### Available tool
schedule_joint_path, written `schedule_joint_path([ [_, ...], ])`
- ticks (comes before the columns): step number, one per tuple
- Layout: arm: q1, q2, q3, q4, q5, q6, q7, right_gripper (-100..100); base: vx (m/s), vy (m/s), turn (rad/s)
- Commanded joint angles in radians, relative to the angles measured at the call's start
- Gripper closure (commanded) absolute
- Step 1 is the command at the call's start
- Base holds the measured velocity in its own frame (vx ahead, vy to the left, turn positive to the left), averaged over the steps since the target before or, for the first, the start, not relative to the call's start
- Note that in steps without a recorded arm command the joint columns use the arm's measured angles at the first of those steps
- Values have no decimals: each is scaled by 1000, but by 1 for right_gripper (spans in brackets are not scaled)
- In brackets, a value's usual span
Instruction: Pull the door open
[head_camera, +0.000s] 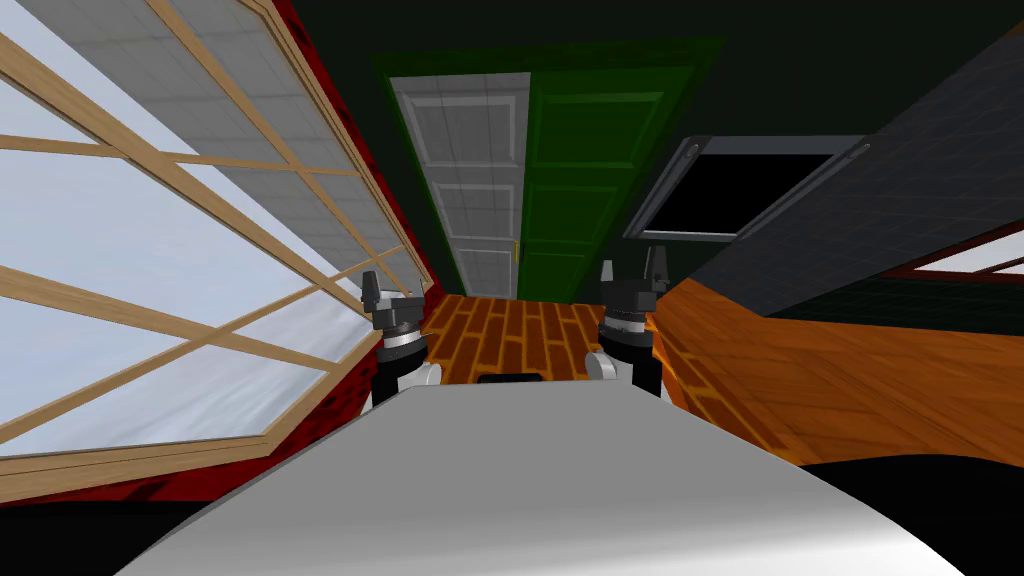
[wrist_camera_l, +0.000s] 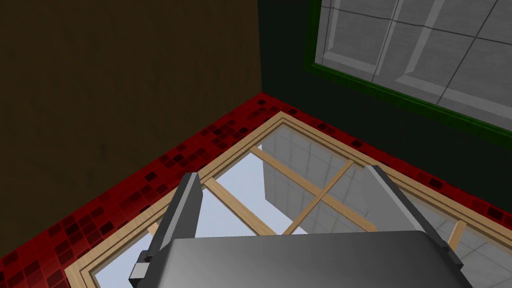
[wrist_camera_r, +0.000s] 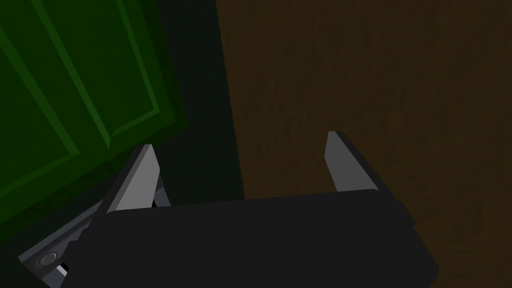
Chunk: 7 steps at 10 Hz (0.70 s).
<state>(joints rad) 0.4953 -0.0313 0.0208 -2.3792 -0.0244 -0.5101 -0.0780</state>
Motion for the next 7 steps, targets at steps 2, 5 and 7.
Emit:
schedule_joint_path([
  [2,-12,-11,8,45,-15,-9,-41,-100,137,18,-3],
  [5,-29,-26,19,112,-39,-22,-102,-100,192,13,-2],
  [7,-37,-32,24,140,-48,-28,-128,-100,129,42,-2],
])
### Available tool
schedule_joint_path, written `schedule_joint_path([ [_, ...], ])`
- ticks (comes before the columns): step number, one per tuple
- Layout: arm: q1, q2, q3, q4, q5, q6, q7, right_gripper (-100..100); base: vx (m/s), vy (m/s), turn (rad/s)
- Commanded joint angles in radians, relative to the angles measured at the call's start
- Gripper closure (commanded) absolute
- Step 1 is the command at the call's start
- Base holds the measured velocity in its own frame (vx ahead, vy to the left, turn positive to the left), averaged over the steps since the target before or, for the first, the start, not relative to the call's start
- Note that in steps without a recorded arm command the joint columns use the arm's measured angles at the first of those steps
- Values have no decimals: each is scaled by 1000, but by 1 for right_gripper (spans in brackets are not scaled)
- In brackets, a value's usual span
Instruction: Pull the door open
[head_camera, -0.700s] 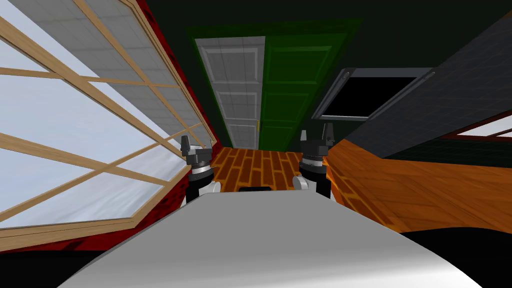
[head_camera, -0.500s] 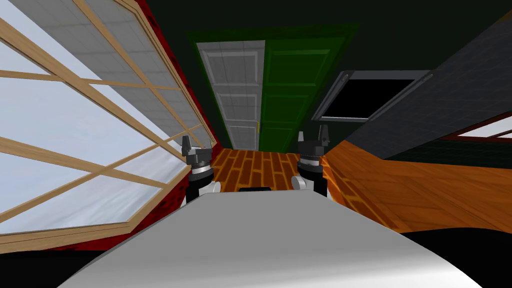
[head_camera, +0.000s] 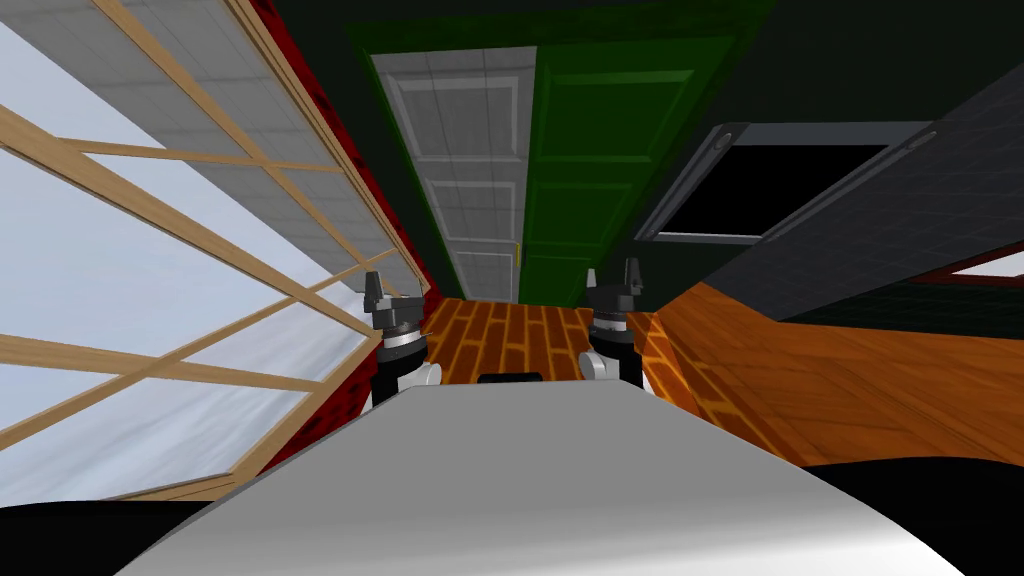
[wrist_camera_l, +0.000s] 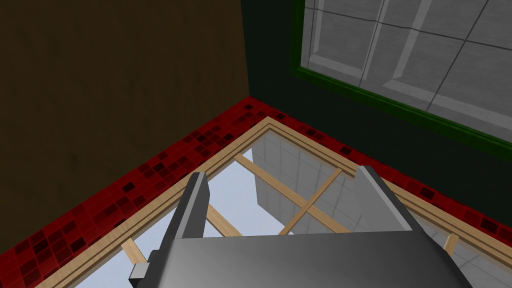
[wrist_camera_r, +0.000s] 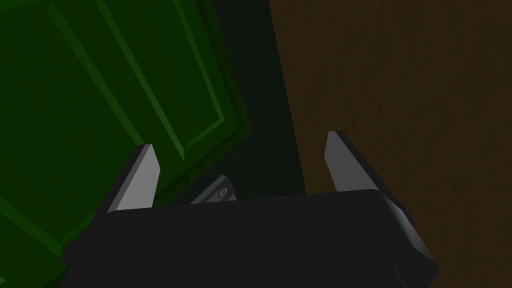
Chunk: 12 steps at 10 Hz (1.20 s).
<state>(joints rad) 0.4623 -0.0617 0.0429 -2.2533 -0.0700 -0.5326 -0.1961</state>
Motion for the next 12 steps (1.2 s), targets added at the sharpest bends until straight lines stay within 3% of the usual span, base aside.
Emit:
schedule_joint_path([
  [1,-8,-5,4,28,-8,-8,-22,-100,93,20,-6],
  [12,-68,-49,43,255,-86,-53,-229,-100,102,23,-2],
])
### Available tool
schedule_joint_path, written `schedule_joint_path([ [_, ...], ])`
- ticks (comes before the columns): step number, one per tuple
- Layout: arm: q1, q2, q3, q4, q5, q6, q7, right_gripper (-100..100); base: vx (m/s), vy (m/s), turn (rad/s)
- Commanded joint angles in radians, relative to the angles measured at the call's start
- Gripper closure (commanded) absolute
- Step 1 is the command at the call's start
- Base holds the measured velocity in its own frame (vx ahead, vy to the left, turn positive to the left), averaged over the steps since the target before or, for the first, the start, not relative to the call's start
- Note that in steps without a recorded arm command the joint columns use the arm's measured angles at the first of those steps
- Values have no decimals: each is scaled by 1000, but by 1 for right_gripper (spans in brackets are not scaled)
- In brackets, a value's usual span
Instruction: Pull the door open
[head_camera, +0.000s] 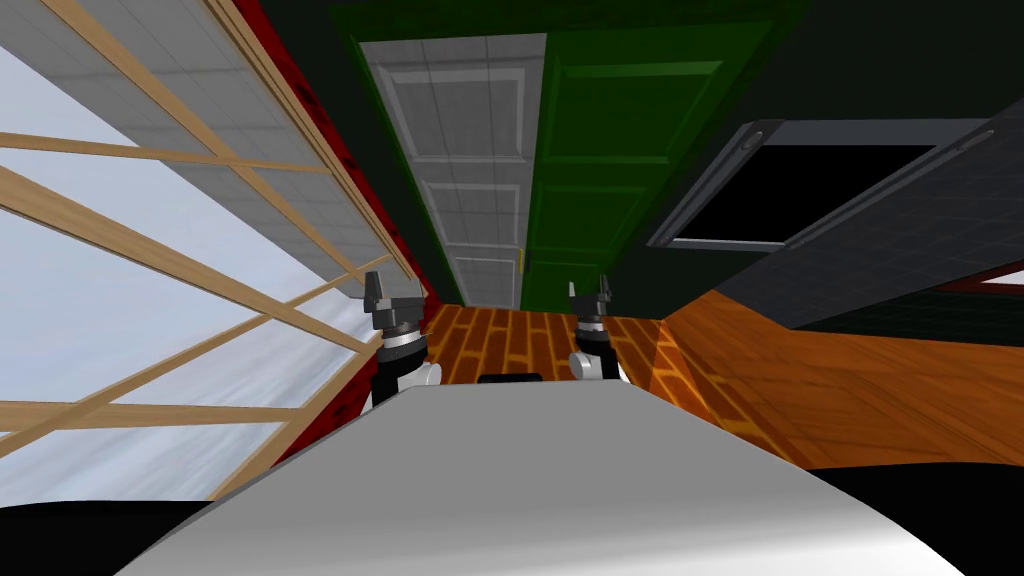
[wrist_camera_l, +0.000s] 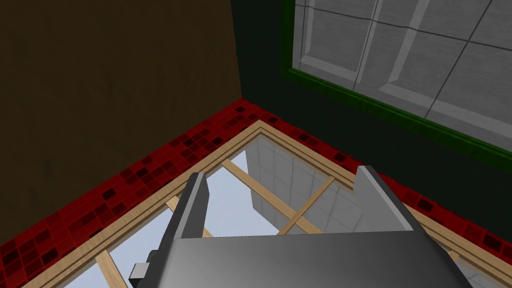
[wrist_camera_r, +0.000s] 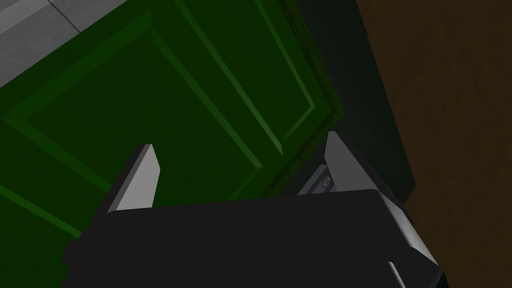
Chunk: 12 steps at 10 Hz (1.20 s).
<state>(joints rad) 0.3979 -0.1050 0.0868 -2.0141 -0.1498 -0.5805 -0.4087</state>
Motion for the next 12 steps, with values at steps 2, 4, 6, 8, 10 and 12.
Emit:
schedule_joint_path([
  [2,-15,-14,7,61,-22,-14,-58,-100,112,22,-1],
  [4,-28,-22,15,105,-38,-23,-99,-100,95,25,-3],
  [6,-40,-31,23,151,-54,-32,-141,-100,90,27,-2],
  [8,-53,-40,31,199,-70,-41,-184,-100,101,16,-1],
  [10,-66,-48,39,247,-87,-51,-228,-100,108,46,-2],
  [12,-79,-57,48,295,-103,-61,-272,-100,100,30,-3],
])
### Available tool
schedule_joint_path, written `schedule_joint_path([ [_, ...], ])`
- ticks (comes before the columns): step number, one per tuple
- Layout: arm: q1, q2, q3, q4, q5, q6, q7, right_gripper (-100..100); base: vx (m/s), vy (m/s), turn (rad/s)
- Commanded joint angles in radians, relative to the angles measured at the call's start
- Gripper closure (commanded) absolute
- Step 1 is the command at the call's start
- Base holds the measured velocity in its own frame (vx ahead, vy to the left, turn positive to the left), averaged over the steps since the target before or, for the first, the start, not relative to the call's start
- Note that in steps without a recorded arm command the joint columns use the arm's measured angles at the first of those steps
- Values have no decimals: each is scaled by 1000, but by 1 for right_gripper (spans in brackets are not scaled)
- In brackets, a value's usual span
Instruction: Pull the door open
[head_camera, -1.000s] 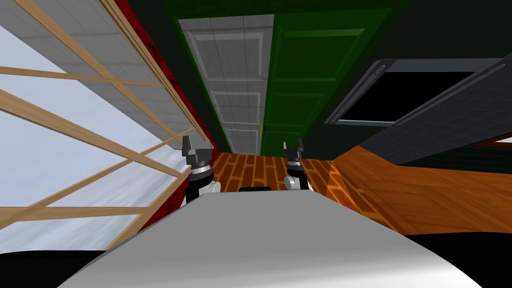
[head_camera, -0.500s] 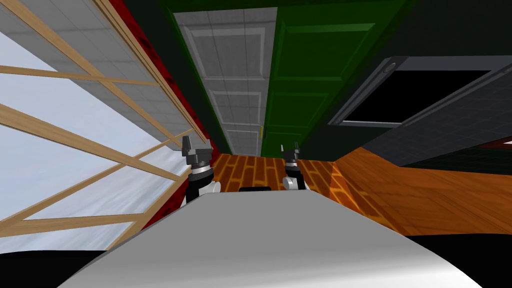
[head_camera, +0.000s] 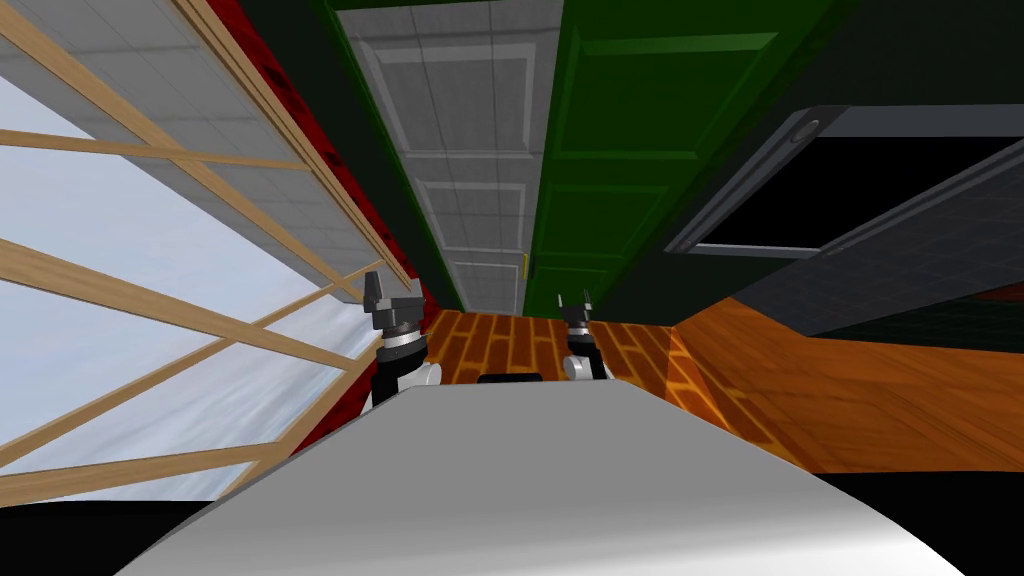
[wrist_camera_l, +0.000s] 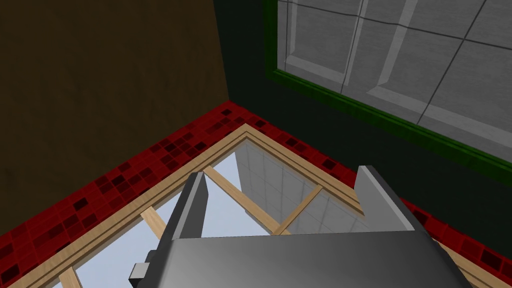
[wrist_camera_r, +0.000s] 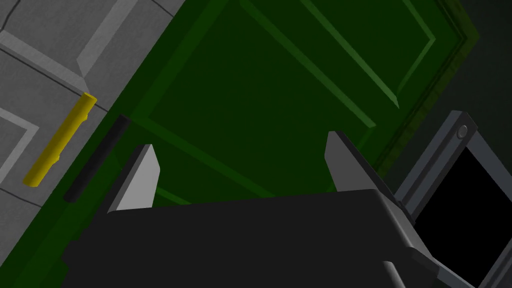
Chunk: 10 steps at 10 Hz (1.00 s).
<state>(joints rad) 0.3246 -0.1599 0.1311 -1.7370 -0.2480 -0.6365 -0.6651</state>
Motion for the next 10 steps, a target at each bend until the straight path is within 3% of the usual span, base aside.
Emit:
schedule_joint_path([
  [1,-12,-6,7,43,-14,-9,-38,-100,94,35,0],
  [10,-73,-45,45,263,-90,-53,-240,-100,100,27,-1],
])
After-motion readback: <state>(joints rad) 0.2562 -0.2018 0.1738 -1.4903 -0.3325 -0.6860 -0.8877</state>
